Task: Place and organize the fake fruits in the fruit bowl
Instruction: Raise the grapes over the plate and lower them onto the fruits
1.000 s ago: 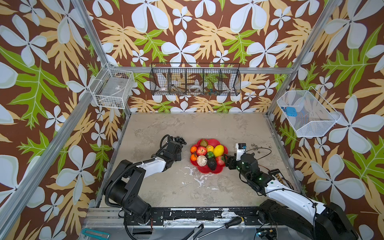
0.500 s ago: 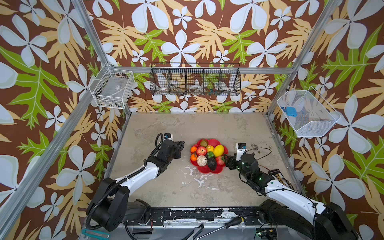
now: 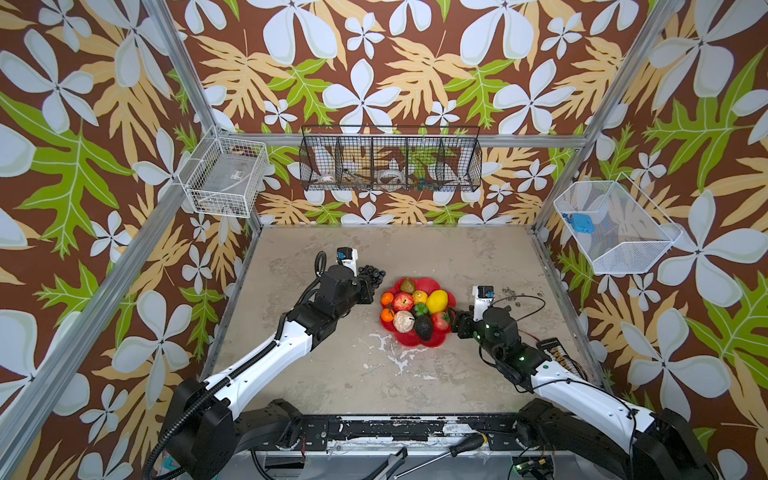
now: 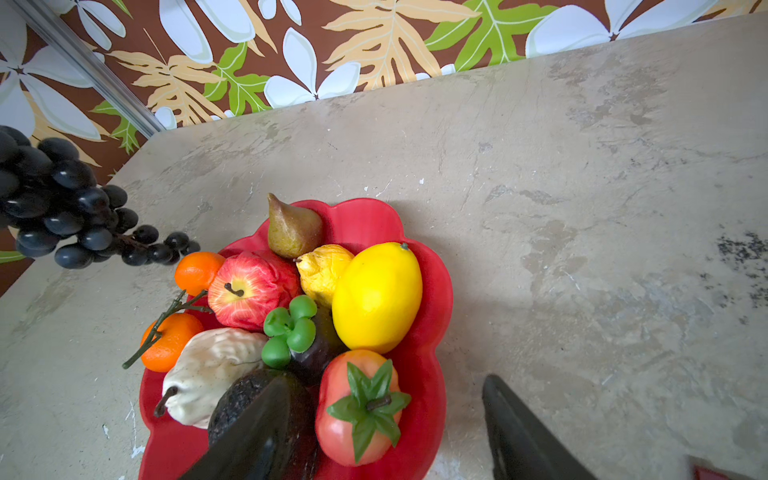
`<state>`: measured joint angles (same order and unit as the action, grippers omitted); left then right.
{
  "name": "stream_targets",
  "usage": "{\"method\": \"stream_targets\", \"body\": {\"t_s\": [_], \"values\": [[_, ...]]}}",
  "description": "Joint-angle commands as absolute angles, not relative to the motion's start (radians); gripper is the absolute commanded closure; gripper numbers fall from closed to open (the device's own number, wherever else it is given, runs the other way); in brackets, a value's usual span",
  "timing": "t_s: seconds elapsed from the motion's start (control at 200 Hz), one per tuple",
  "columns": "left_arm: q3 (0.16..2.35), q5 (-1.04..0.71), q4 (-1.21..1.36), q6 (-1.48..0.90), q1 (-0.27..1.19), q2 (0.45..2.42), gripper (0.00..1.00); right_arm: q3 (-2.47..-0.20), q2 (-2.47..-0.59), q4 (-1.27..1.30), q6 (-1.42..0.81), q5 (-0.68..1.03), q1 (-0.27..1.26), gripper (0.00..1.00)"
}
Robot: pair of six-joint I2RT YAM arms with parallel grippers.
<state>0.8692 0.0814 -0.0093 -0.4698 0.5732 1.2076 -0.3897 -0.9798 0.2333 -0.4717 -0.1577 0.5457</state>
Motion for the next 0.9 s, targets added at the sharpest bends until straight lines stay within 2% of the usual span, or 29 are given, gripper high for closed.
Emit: {"method": "stream_targets", "body": {"t_s": [0.0, 0.41, 0.661, 0.896], "values": [[0.918, 0.097, -0.028, -0.448, 0.615, 1.21, 1.0, -0.39, -0.976, 0.247, -0.48, -0.17, 0.547, 0.27], [1.18, 0.102, -0.106, -0.392, 0.788, 1.35, 1.0, -0.388, -0.969, 0.244, -0.48, -0.182, 0.547, 0.27], [1.317, 0.091, -0.107, -0.385, 0.819, 1.518, 1.0, -0.383, -0.951, 0.238, -0.482, -0.202, 0.546, 0.27], [1.435, 0.183, -0.149, -0.374, 0.819, 1.657, 1.0, -0.376, -0.933, 0.232, -0.483, -0.222, 0.547, 0.27]]}}
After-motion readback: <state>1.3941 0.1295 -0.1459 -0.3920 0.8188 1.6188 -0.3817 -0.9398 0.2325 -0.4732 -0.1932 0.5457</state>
